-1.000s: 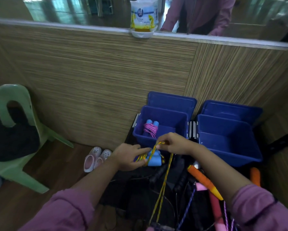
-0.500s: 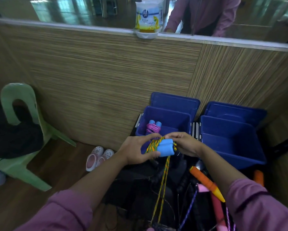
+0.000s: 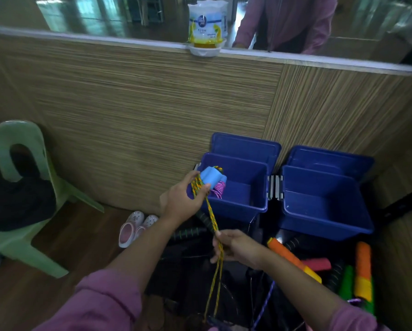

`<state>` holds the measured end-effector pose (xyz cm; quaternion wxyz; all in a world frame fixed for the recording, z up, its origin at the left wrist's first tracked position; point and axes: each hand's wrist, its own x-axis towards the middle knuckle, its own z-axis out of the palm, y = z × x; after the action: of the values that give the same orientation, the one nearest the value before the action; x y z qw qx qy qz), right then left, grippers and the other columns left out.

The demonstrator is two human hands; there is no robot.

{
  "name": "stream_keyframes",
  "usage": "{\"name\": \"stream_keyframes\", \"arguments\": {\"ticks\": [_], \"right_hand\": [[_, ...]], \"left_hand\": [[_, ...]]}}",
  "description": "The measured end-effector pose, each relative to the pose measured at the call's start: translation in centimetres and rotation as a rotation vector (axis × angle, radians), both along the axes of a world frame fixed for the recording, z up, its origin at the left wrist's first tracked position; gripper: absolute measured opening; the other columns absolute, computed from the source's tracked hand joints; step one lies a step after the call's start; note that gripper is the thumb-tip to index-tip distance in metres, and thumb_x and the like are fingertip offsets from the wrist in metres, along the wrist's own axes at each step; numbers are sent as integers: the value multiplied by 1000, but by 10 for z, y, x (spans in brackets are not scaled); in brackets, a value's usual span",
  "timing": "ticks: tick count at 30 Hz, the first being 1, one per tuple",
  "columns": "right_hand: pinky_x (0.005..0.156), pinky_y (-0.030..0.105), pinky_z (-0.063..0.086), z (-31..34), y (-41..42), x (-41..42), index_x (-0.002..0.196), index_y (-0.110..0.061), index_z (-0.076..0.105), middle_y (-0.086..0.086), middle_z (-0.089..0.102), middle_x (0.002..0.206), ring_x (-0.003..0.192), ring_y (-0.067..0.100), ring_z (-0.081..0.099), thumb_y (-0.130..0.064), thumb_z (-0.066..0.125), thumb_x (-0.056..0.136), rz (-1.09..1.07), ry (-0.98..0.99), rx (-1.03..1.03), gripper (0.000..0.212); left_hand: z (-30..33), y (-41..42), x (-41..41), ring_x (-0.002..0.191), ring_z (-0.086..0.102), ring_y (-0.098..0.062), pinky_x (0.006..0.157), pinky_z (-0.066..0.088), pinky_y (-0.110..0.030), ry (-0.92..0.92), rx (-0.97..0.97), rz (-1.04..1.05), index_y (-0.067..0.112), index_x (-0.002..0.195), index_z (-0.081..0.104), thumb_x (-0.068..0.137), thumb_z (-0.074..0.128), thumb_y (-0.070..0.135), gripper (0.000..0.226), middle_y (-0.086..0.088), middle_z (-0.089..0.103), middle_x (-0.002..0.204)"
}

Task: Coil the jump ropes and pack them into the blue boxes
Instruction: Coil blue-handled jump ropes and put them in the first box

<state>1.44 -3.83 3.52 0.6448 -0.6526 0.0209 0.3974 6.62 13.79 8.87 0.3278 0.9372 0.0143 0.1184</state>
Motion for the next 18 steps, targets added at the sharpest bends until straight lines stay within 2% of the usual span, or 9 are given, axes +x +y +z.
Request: {"name": "stream_keyframes", "arguments": {"ticks": [2,4,6,8,12,14,15,18], "right_hand": [[69,34,52,8,3,-2,80,-10,52,2,48,60,55,19,53,-28,35,103,-12,-46,23,34],[57,31,50,21,9,1,78,-9,51,0,41,54,47,16,41,-27,36,103,-2,-113,-9,34],[46,25,41,35,12,7,75,-10,51,-3,40,50,41,12,36,-25,39,102,15,-178,-92,33],[43,23,36,48,10,15,74,-12,54,-3,42,52,40,11,37,-22,44,100,44,-254,-200,30],[44,18,38,72,1,29,68,-21,59,-3,50,60,45,9,45,-22,52,93,175,-462,-489,26],[49,16,37,83,-3,37,67,-24,62,-6,55,62,53,3,47,-23,55,89,252,-621,-619,23],[54,19,39,87,-5,41,69,-24,65,-4,59,66,58,4,49,-24,56,88,281,-680,-657,21],[66,30,44,90,-14,56,75,-22,69,2,67,78,70,9,55,-22,61,85,299,-705,-644,13]], "left_hand": [[-3,-4,-2,107,60,-22,66,23,-20,39,56,25,33,134,50,91,53,53,47,0,68,109],[-9,-5,-2,106,61,-25,71,31,-27,89,131,60,37,134,46,90,48,60,49,-3,68,108],[-17,-5,1,105,62,-27,78,42,-32,118,262,37,43,135,41,87,41,69,54,-4,66,109],[-21,-5,2,105,62,-26,81,43,-34,151,389,-20,45,138,38,86,36,72,59,-3,64,112],[-25,-2,2,107,61,-20,84,43,-32,159,486,-134,47,137,38,82,32,78,64,1,65,113],[-26,-2,0,107,61,-17,82,43,-30,118,533,-238,47,136,41,74,20,82,74,3,65,113],[-25,-1,0,107,61,-16,80,43,-29,104,536,-287,47,136,42,73,17,80,76,4,66,113],[-24,6,0,108,61,-12,83,43,-27,122,478,-407,46,137,44,78,27,77,68,9,66,118]]}}
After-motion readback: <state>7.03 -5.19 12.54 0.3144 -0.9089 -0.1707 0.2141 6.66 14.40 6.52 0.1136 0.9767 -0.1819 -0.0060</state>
